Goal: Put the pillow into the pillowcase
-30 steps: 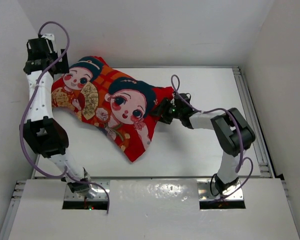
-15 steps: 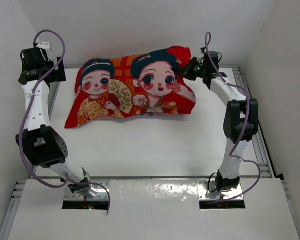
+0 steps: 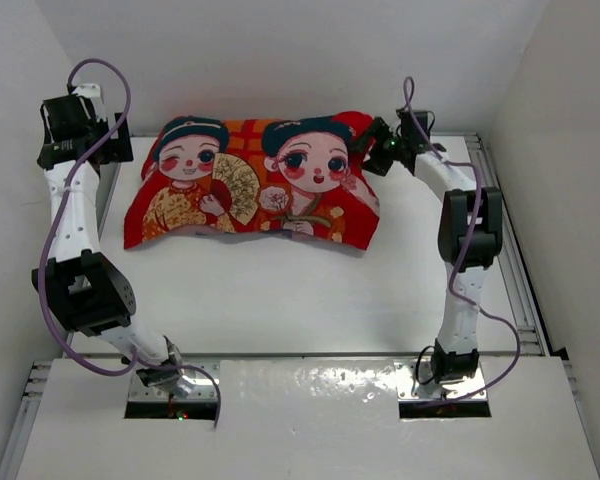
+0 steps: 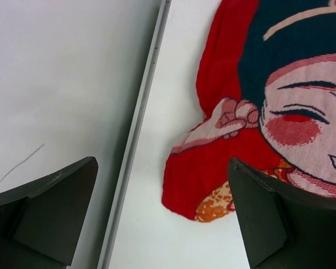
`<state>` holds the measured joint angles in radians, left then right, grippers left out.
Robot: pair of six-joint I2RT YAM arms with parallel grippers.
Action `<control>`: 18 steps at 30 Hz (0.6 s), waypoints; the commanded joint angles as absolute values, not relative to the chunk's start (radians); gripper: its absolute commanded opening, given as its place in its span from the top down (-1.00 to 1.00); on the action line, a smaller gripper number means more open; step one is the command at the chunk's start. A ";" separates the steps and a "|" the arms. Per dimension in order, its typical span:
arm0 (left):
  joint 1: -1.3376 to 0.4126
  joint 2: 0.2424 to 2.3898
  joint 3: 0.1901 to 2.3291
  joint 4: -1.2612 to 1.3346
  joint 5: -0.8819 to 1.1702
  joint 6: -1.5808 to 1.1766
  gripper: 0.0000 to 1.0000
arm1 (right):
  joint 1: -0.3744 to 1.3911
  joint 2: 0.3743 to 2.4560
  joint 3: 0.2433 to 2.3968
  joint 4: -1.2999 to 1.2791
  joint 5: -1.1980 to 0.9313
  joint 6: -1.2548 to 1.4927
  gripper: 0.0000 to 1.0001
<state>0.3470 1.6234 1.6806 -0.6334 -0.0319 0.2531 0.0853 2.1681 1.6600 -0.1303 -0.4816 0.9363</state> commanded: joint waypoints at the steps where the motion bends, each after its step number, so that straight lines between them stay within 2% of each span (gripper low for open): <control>1: 0.354 1.582 1.687 -0.598 -0.026 0.242 -0.99 | 0.066 2.184 1.845 -0.247 -0.541 0.855 -0.74; 2: 0.353 1.577 1.687 -0.600 -0.038 0.244 -0.99 | 0.049 2.165 1.832 -0.273 -0.543 0.847 -0.97; 7: 0.356 1.531 1.686 -0.592 -0.031 0.242 -0.99 | -0.050 1.942 1.631 -0.363 -0.448 0.760 -0.98; 12: 0.356 1.514 1.586 -0.539 0.029 0.193 -0.99 | -0.091 1.669 1.406 -0.635 -0.307 0.513 -0.98; 16: 0.357 1.503 1.534 -0.545 -0.027 0.192 -0.99 | -0.080 1.468 1.154 -0.713 -0.097 0.500 -0.98; 18: 0.357 1.474 1.485 -0.540 -0.049 0.204 -0.99 | -0.083 1.363 1.094 -0.741 -0.026 0.544 -0.98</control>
<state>0.3481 1.5318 1.5291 -0.5770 -0.0177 0.2115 -0.0925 1.4490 1.1786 -0.6289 -0.1986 0.5686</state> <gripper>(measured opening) 0.996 0.985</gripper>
